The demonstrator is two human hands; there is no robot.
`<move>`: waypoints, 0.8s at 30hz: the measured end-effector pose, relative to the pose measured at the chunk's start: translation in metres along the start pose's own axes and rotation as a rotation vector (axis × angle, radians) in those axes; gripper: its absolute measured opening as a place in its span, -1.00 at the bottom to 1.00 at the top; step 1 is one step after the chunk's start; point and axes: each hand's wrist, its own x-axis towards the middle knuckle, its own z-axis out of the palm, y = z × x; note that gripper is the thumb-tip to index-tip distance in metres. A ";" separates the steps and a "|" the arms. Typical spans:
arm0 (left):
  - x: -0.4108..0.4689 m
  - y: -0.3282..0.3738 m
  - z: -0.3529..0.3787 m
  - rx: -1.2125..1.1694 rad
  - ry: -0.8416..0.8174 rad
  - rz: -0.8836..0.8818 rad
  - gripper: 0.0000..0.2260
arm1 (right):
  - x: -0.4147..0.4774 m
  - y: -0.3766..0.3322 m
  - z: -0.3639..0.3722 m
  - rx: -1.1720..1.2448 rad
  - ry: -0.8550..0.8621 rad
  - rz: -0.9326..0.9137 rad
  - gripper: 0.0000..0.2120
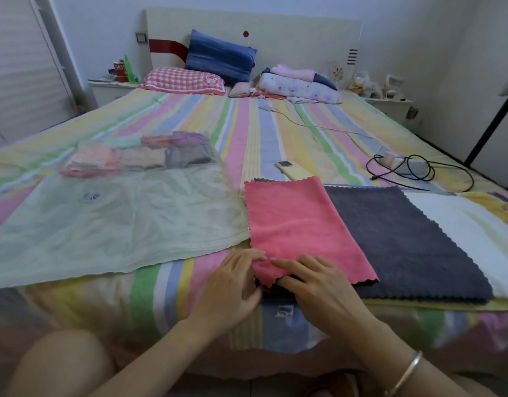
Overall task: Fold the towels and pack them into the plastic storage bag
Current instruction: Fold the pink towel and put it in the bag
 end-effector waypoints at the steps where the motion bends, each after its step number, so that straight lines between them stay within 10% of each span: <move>1: -0.001 -0.001 0.000 -0.003 0.001 0.008 -0.61 | 0.000 -0.002 0.001 0.016 0.005 -0.002 -0.67; 13: 0.013 0.002 -0.009 -0.128 0.146 -0.021 -0.67 | 0.029 -0.007 -0.009 0.149 0.252 0.178 -0.97; 24: 0.119 0.044 -0.045 -0.169 0.322 0.159 -0.75 | 0.080 0.057 -0.110 0.407 0.518 0.492 -0.84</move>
